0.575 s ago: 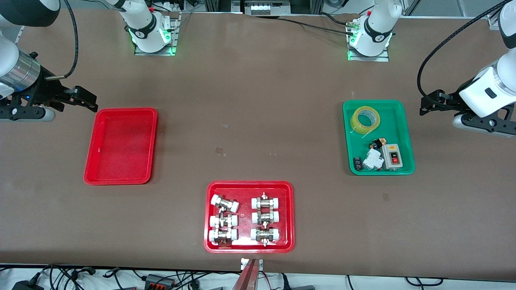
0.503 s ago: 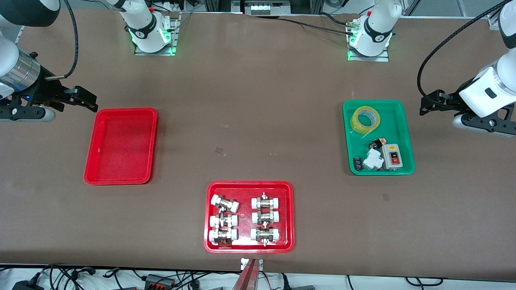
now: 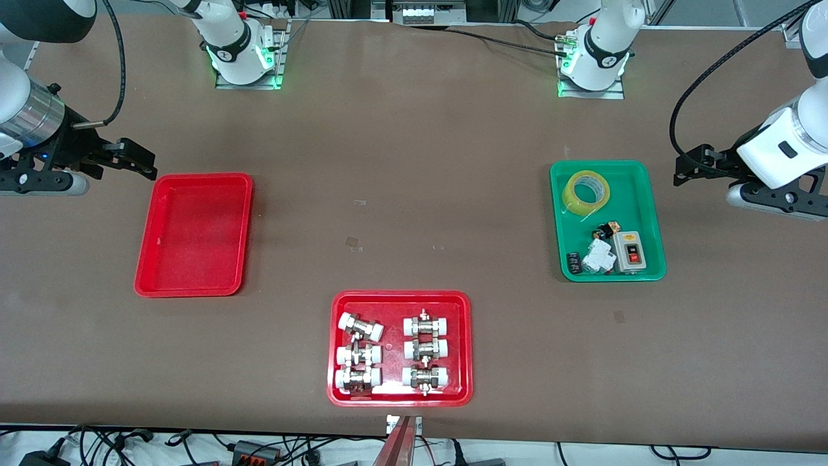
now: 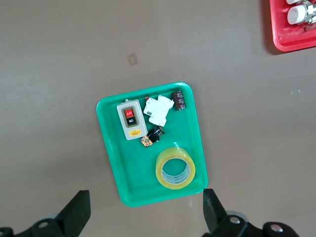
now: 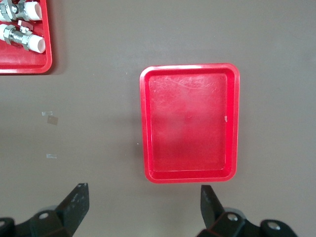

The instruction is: Left arm passes tape to right arm into tray

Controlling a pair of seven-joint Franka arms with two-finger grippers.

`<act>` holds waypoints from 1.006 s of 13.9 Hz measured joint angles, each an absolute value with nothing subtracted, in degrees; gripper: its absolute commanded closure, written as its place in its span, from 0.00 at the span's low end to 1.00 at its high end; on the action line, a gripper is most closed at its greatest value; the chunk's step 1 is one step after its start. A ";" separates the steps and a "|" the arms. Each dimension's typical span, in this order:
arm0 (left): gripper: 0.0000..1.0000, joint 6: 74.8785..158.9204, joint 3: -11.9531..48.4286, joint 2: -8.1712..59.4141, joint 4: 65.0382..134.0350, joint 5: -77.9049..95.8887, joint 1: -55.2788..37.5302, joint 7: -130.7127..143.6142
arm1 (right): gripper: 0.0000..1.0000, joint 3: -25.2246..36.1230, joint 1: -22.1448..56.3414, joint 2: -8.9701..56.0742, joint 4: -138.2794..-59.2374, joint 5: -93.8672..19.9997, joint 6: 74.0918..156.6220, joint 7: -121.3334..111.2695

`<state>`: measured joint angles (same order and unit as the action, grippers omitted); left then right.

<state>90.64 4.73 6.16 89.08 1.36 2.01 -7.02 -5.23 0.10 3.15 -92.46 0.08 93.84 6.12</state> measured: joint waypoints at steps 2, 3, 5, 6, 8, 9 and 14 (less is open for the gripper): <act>0.00 90.74 5.01 6.43 90.60 1.36 2.00 -7.02 | 0.00 -5.23 0.11 3.15 -92.46 0.08 93.84 6.12; 0.00 91.54 5.06 6.77 91.83 1.36 2.01 -7.02 | 0.00 -5.23 0.11 3.15 -92.45 0.08 93.84 6.12; 0.00 95.63 5.06 7.67 95.78 1.36 2.15 -7.02 | 0.00 -5.23 0.10 3.15 -92.44 0.08 93.84 6.12; 0.00 97.41 5.06 8.03 98.47 1.36 2.23 -7.02 | 0.00 -5.23 0.11 3.15 -92.43 0.08 93.84 6.12; 0.00 100.16 5.06 8.16 103.70 1.36 2.35 -7.02 | 0.00 -5.23 0.10 3.15 -92.43 0.08 93.84 6.12; 0.00 102.55 5.06 8.12 106.31 1.36 2.38 -7.02 | 0.00 -5.23 0.11 3.15 -92.43 0.08 93.84 6.12; 0.00 119.69 5.44 8.09 122.39 1.36 2.26 -7.02 | 0.00 -5.23 0.10 3.15 -92.41 0.08 93.84 6.12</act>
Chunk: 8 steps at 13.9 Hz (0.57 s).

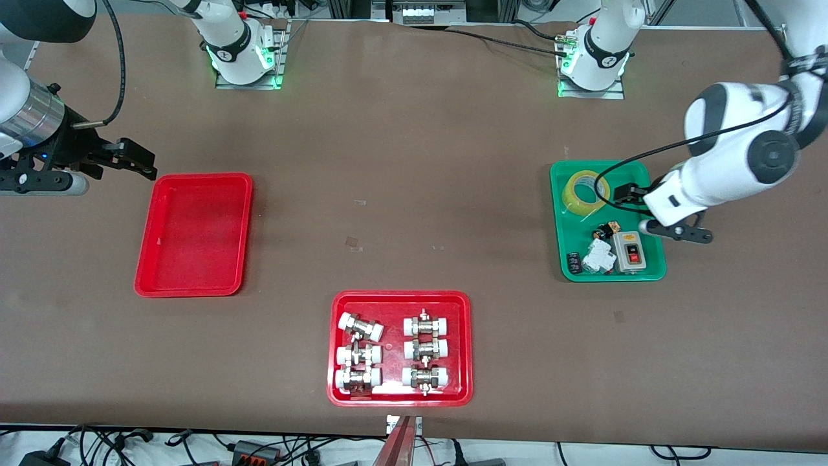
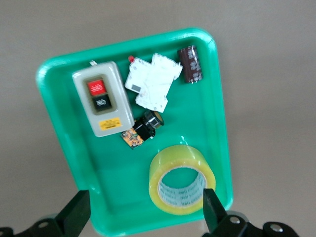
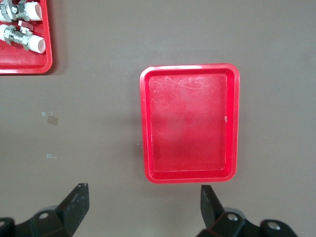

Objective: Left arm passes tape to right arm into tray
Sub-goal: 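Lower the left gripper onto the tape roll in the green tray and grasp it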

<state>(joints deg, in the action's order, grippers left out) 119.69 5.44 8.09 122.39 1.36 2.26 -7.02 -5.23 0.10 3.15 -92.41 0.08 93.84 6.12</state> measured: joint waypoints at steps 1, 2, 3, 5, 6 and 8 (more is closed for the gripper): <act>0.00 123.31 5.48 8.15 126.17 1.36 2.25 -7.02 | 0.00 -5.23 0.10 3.15 -92.41 0.08 93.84 6.12; 0.00 126.55 5.49 8.19 129.37 1.36 2.25 -7.02 | 0.00 -5.23 0.11 3.15 -92.41 0.08 93.84 6.12; 0.00 129.22 5.49 8.23 131.95 1.36 2.25 -7.02 | 0.00 -5.23 0.10 3.15 -92.41 0.08 93.84 6.12; 0.00 131.95 5.49 8.61 134.84 1.36 2.25 -7.02 | 0.00 -5.23 0.10 3.15 -92.41 0.08 93.84 6.12; 0.00 132.66 5.48 9.00 135.34 1.36 2.27 -7.02 | 0.00 -5.23 0.10 3.15 -92.41 0.08 93.84 6.12; 0.01 133.76 5.47 9.95 135.45 1.36 2.35 -7.02 | 0.00 -5.23 0.10 3.15 -92.41 0.08 93.84 6.12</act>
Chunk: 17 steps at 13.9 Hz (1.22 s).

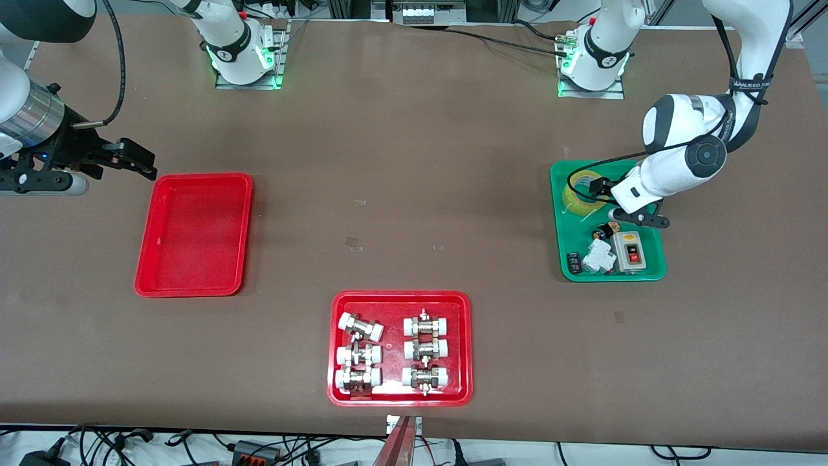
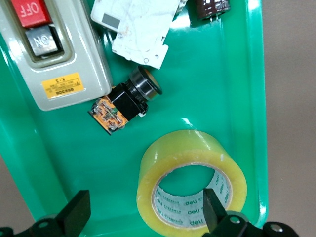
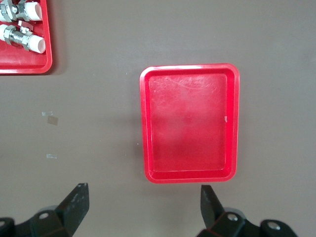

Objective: Left arm passes tape to right arm into tray
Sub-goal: 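Lower the left gripper onto the tape roll in the green tray and grasp it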

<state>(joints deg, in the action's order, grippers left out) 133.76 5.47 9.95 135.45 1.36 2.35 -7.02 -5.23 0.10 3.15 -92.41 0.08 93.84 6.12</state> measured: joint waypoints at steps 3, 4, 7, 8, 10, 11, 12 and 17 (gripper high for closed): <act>0.04 135.51 5.46 11.82 135.47 1.36 2.55 -7.02 | 0.00 -5.23 0.11 3.15 -92.41 0.08 93.84 6.12; 0.09 135.77 5.45 12.29 135.47 1.36 2.62 -7.02 | 0.00 -5.23 0.11 3.15 -92.41 0.08 93.84 6.12; 0.26 136.45 5.45 13.20 135.51 1.36 2.81 -7.02 | 0.00 -5.23 0.11 3.15 -92.41 0.08 93.84 6.12; 0.34 137.15 5.45 13.42 135.77 1.36 2.82 -7.02 | 0.00 -5.23 0.11 3.15 -92.41 0.08 93.84 6.12; 0.49 138.17 5.44 13.52 136.55 1.36 2.86 -7.00 | 0.00 -5.23 0.10 3.15 -92.41 0.08 93.84 6.12; 0.54 138.26 5.44 13.52 136.81 1.36 2.87 -6.97 | 0.00 -5.23 0.10 3.15 -92.41 0.08 93.84 6.12; 0.58 138.28 5.45 13.52 136.92 1.36 2.86 -6.95 | 0.00 -5.23 0.10 3.15 -92.41 0.08 93.84 6.12; 0.99 137.56 5.43 13.30 136.93 1.35 2.91 -6.85 | 0.00 -5.23 0.11 3.15 -92.41 0.08 93.84 6.12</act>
